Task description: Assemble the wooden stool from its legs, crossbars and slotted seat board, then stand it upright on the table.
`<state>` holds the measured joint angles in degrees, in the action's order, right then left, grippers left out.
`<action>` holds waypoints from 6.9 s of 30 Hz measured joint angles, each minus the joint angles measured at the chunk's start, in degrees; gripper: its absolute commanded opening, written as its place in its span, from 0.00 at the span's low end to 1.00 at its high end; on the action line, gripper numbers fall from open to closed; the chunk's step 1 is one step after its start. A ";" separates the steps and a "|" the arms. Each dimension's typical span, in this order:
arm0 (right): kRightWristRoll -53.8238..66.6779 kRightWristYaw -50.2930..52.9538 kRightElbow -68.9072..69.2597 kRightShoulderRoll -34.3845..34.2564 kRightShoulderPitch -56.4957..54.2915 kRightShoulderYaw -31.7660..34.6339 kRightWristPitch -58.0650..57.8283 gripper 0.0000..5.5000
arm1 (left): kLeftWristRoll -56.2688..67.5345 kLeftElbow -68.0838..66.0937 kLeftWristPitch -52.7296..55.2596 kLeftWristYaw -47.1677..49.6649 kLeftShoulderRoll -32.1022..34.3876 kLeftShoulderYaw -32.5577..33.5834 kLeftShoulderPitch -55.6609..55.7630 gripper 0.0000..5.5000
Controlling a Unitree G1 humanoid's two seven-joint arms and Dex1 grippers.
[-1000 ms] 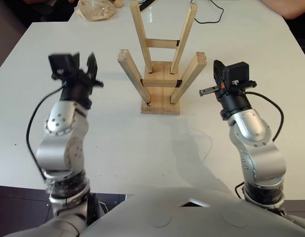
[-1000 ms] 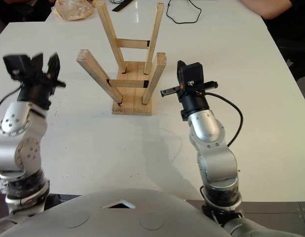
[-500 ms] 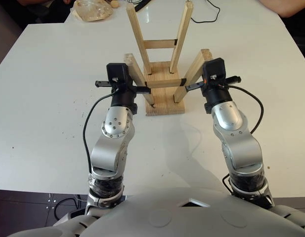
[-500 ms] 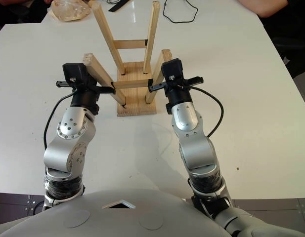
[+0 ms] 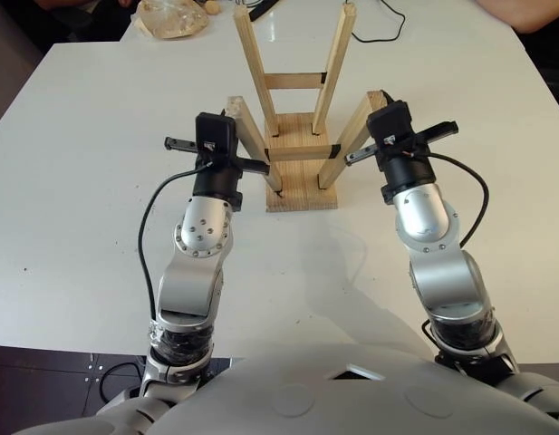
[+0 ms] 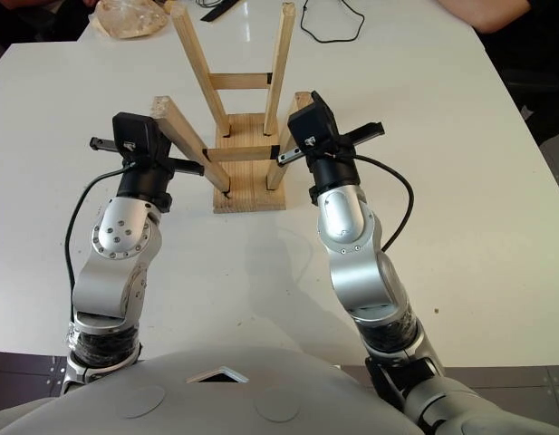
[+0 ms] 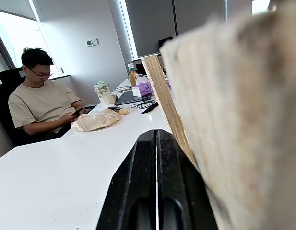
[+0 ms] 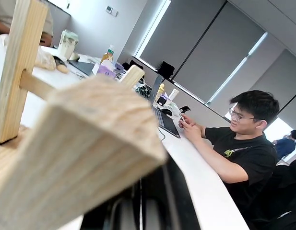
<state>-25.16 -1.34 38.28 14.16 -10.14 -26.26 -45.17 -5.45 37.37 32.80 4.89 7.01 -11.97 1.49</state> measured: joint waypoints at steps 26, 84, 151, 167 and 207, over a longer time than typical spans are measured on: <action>66.62 -29.80 -7.21 -0.44 -26.37 42.16 -9.88 0.00 | 80.04 -15.55 32.92 0.14 4.54 41.73 40.68 0.01; 42.92 -43.85 -33.90 1.10 4.00 12.40 25.64 0.00 | 34.82 -42.83 -6.53 -42.80 26.65 15.68 -2.62 0.01; 36.09 -52.70 -99.97 5.82 -43.12 30.40 51.74 0.00 | 31.67 -39.36 -7.00 -44.75 22.10 15.00 -3.66 0.01; 45.40 -69.76 -55.93 11.09 -21.33 27.22 32.29 0.00 | 30.46 -39.56 -7.32 -44.75 22.20 14.51 -3.13 0.01; 23.99 -44.82 -59.09 13.23 -3.91 14.95 48.36 0.00 | 30.44 -23.25 -2.40 -47.04 30.10 12.11 -15.09 0.01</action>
<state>-1.17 -46.16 -20.81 27.39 -14.05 -11.31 3.20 24.99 14.12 30.41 -42.15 37.11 0.13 -13.60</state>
